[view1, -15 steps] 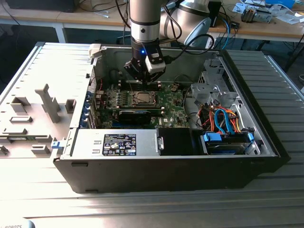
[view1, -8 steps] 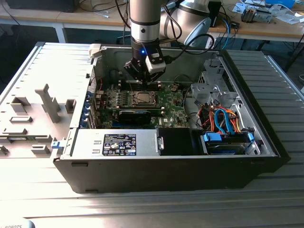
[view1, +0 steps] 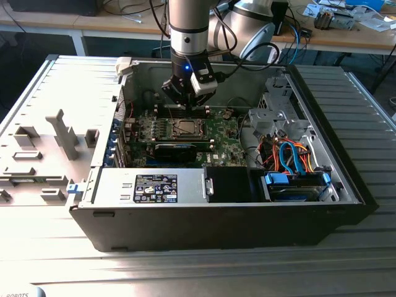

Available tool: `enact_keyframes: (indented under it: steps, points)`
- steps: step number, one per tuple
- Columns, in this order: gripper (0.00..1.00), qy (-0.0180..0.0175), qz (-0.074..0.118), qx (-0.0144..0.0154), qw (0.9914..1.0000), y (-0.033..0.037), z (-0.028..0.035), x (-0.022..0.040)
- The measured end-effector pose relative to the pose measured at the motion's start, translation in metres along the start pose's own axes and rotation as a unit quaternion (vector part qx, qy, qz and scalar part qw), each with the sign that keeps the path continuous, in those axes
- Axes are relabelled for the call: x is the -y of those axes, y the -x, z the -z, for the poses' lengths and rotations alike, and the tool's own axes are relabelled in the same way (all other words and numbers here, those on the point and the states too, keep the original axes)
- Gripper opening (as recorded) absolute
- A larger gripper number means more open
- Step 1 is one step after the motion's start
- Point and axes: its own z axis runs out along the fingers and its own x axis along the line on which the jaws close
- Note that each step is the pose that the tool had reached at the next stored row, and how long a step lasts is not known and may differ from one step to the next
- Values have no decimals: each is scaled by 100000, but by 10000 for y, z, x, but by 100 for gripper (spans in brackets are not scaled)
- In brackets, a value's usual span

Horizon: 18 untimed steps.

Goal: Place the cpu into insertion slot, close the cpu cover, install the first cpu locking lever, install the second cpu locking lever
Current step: 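Install the first cpu locking lever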

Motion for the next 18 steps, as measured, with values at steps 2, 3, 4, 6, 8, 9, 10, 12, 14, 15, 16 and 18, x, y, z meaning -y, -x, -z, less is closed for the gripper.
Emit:
enact_keyframes:
  steps: [2,3,4,6,8,9,10,12,14,15,16,18]
  points:
    - [11,3,152,3,100000,0,0,0]
    - [11,8,234,7,100000,0,0,0]
    - [11,10,286,9,100000,0,0,0]
    - [11,13,382,11,99999,0,0,0]
    - [11,19,479,17,99999,0,0,0]
    - [11,20,526,17,99999,0,0,0]
    - [11,26,596,21,99998,0,0,0]
    - [11,30,723,23,99997,0,0,0]
    - [11,33,814,28,99997,0,0,0]
    - [11,37,862,31,99996,0,0,0]
    - [11,41,944,36,99996,0,0,0]
    - [11,50,1142,39,99993,0,0,0]
